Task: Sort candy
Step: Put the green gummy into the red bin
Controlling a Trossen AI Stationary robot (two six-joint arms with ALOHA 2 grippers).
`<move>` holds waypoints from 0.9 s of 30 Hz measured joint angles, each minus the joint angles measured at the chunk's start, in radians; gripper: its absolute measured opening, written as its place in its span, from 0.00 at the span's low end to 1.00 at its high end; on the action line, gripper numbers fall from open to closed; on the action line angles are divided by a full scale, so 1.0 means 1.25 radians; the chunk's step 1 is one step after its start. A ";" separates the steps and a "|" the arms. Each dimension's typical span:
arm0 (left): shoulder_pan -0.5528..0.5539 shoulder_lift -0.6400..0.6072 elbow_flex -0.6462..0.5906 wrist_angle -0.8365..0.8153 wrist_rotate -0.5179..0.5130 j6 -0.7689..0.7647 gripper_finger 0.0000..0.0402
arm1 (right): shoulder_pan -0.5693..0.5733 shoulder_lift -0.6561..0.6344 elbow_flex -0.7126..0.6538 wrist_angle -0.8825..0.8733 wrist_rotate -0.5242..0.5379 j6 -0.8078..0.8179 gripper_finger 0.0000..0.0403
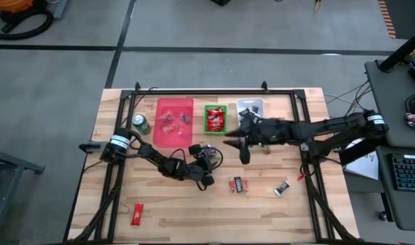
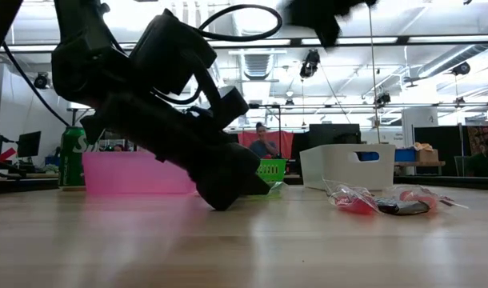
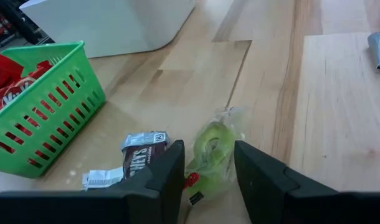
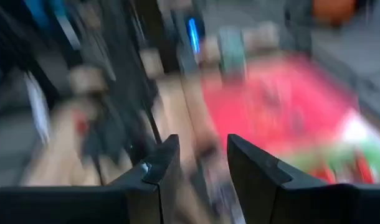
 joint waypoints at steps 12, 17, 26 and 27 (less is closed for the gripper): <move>-0.008 -0.008 -0.002 -0.017 -0.004 -0.031 0.02 | 0.010 -0.023 0.045 0.219 -0.034 -0.064 0.16; -0.026 -0.048 -0.005 -0.036 0.010 -0.027 0.00 | 0.044 -0.044 0.064 0.219 -0.070 -0.047 0.04; -0.047 -0.249 -0.004 -0.196 0.013 -0.026 0.00 | 0.054 -0.153 0.077 -0.007 -0.036 0.057 0.03; -0.048 -0.277 -0.003 -0.226 0.014 -0.028 0.00 | 0.054 -0.159 0.077 -0.064 -0.014 0.068 0.03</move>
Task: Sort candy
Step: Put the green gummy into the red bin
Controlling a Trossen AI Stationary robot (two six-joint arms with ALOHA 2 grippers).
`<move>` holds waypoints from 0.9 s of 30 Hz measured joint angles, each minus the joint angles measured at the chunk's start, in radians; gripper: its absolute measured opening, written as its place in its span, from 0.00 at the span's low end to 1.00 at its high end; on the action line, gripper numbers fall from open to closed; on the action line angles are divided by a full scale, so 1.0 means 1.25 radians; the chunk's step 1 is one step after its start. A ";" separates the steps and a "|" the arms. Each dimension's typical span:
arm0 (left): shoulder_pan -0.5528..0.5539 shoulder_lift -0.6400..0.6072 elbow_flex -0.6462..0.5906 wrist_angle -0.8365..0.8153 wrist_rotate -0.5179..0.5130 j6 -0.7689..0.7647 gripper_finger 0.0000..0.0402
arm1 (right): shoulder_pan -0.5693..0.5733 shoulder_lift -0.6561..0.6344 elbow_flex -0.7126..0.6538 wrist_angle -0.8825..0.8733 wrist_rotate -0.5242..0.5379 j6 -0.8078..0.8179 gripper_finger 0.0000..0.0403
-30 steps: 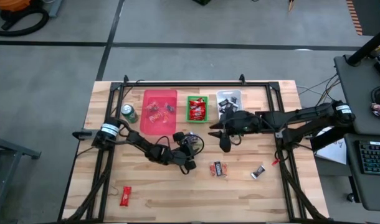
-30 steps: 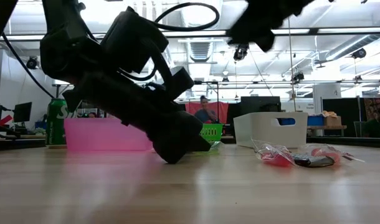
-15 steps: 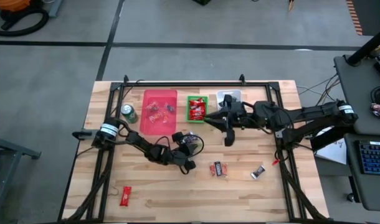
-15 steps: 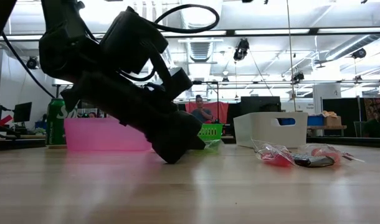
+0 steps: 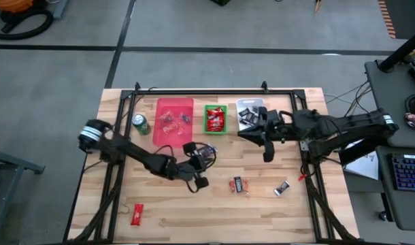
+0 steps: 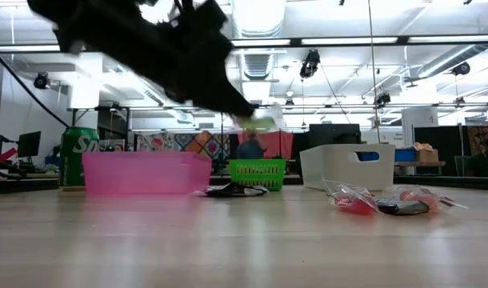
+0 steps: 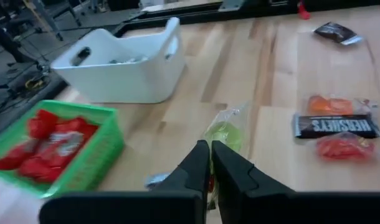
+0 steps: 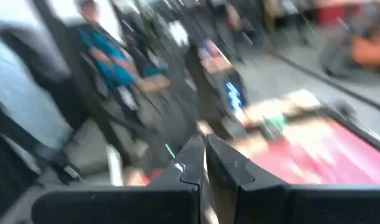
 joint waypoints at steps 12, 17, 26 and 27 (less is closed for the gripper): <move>0.101 -0.214 -0.002 -0.485 -0.072 -0.020 0.00 | 0.002 0.099 -0.087 -0.354 0.080 0.177 0.03; 0.206 -0.219 -0.002 -0.650 -0.132 -0.045 0.00 | 0.002 0.159 -0.094 -0.344 0.079 0.186 0.03; 0.435 -0.198 -0.007 -0.676 -0.101 -0.001 0.05 | 0.002 0.182 -0.094 -0.309 0.079 0.187 0.03; 0.451 -0.197 -0.005 -0.676 -0.083 0.012 0.07 | 0.002 0.182 -0.094 -0.307 0.079 0.186 0.03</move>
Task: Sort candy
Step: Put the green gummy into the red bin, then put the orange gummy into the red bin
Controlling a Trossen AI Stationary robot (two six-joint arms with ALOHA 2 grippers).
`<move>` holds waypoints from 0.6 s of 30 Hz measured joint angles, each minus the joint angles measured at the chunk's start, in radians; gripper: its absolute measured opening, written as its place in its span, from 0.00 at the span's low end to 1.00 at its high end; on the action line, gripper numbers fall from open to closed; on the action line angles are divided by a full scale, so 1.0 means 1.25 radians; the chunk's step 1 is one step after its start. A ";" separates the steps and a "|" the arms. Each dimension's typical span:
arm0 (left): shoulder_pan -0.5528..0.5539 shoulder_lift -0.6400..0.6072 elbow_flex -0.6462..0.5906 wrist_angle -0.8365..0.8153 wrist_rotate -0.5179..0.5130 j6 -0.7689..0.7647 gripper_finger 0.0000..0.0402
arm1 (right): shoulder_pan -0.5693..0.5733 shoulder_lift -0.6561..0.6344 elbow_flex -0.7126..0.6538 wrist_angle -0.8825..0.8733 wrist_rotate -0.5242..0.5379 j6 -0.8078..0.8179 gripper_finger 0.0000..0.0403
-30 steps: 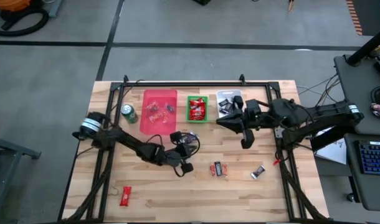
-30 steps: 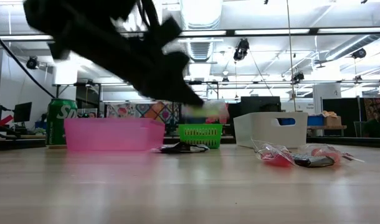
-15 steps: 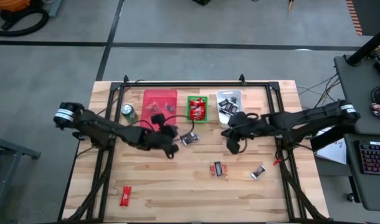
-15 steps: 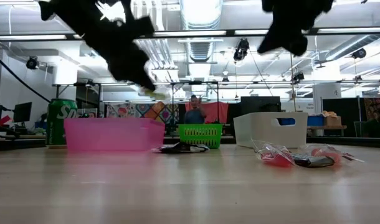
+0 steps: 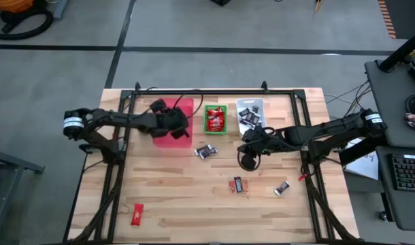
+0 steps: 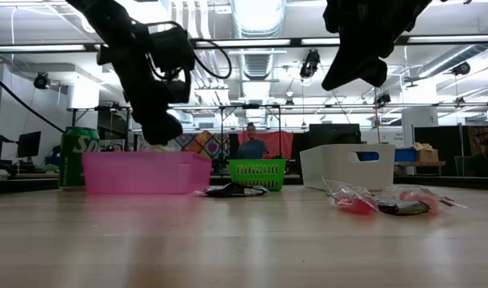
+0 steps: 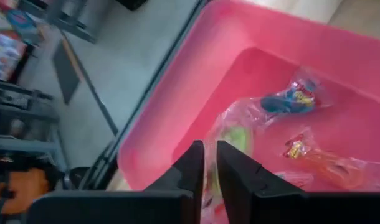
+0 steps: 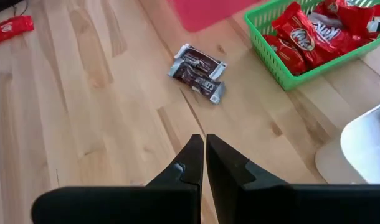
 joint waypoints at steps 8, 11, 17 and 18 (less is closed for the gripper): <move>0.032 -0.003 0.004 -0.015 0.044 0.021 0.26 | 0.000 0.000 0.000 0.012 -0.011 0.000 0.03; 0.002 -0.016 0.004 -0.023 0.070 0.012 0.31 | 0.000 0.000 0.000 0.011 -0.080 0.027 0.03; -0.104 -0.098 0.012 -0.095 0.190 -0.083 0.34 | 0.010 0.000 0.000 -0.051 -0.280 0.199 0.03; -0.125 -0.115 0.014 -0.100 0.217 -0.099 0.34 | 0.018 0.000 0.000 -0.076 -0.307 0.236 0.03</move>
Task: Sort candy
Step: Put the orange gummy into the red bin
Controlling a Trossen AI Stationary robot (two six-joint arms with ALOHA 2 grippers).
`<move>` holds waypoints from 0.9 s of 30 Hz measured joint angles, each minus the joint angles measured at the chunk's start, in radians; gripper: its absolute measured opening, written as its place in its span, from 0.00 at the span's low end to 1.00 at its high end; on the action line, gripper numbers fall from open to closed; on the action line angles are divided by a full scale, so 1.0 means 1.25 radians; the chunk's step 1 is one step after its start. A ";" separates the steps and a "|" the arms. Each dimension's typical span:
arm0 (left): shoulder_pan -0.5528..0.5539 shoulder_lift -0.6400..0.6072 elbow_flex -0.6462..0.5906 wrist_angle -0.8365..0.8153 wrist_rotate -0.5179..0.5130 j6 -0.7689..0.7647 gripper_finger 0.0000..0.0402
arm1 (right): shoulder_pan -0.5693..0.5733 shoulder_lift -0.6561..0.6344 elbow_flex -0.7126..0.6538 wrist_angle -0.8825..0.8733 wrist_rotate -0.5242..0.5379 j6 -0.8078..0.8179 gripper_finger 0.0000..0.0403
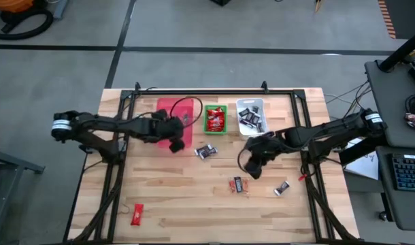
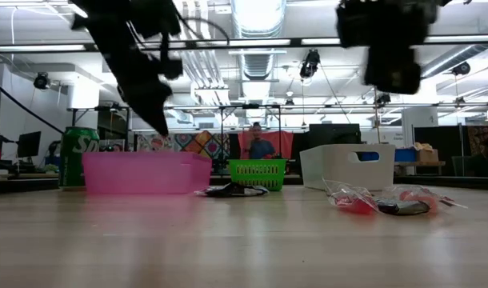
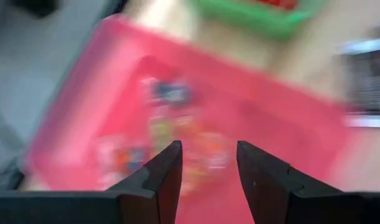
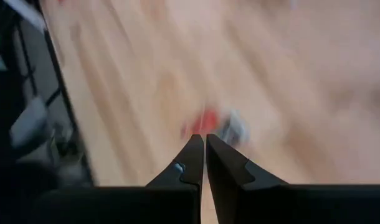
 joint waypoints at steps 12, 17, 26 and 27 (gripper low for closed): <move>-0.239 -0.099 -0.001 0.140 0.013 -0.049 0.32 | 0.160 0.000 -0.005 -0.277 -0.003 0.261 0.03; -0.292 -0.086 -0.002 0.212 -0.007 -0.021 0.32 | 0.183 0.023 -0.007 -0.204 0.063 0.352 0.03; -0.313 -0.074 -0.003 0.213 -0.065 -0.030 0.32 | 0.190 0.129 0.034 -0.139 0.075 0.364 0.03; -0.313 -0.071 -0.003 0.213 -0.065 -0.030 0.32 | 0.190 0.143 0.039 -0.141 0.071 0.359 0.03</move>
